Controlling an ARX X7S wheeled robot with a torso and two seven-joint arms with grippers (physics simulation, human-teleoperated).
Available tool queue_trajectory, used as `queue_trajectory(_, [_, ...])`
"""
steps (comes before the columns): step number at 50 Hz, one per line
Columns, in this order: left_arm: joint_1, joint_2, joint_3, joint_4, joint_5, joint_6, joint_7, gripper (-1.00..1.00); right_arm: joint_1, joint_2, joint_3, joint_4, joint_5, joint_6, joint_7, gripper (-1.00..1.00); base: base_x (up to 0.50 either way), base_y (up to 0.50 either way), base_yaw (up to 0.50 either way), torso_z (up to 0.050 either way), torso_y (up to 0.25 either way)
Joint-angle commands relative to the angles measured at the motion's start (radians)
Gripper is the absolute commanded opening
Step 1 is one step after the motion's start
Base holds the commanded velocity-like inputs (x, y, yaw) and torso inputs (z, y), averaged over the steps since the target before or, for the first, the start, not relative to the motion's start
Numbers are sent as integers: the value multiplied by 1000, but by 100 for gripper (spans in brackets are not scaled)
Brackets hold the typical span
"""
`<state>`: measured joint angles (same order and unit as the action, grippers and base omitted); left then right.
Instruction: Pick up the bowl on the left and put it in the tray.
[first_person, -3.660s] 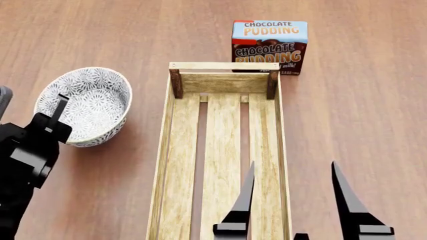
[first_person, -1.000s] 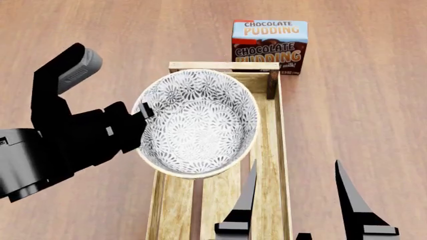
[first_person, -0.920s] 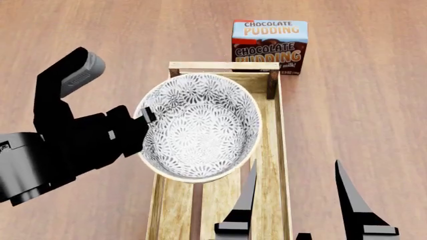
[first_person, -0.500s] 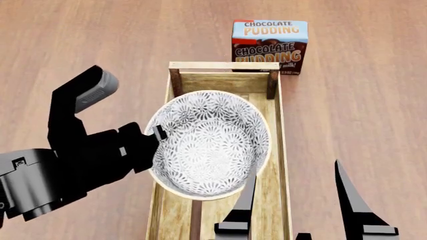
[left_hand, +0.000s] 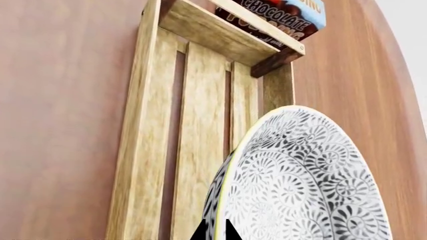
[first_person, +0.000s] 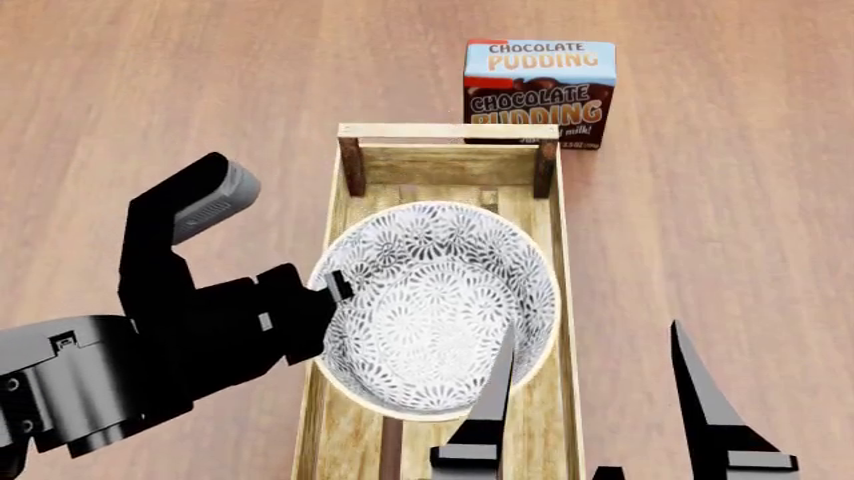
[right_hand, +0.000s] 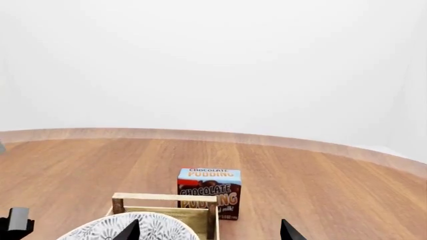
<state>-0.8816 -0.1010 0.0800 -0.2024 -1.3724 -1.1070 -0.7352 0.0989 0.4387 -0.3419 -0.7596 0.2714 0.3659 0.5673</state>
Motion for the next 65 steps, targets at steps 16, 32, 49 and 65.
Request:
queue_trajectory(16, [36, 7, 4, 7, -21, 70, 58, -100, -2, -13, 14, -4, 5, -5, -33, 100, 0, 0, 0, 0, 1])
queue_trajectory(32, [47, 4, 28, -3, -18, 99, 83, -100, -2, -11, 12, 5, 4, -17, -32, 100, 0, 0, 0, 1, 1])
queue_trajectory(49, [53, -1, 56, -23, -8, 127, 107, -100, -1, -7, 13, -2, 10, -12, -26, 100, 0, 0, 0, 0, 0])
queue_trajectory(65, [61, -9, 82, -31, -2, 148, 125, -100, 0, -3, 13, -8, 13, -9, -21, 100, 0, 0, 0, 0, 1])
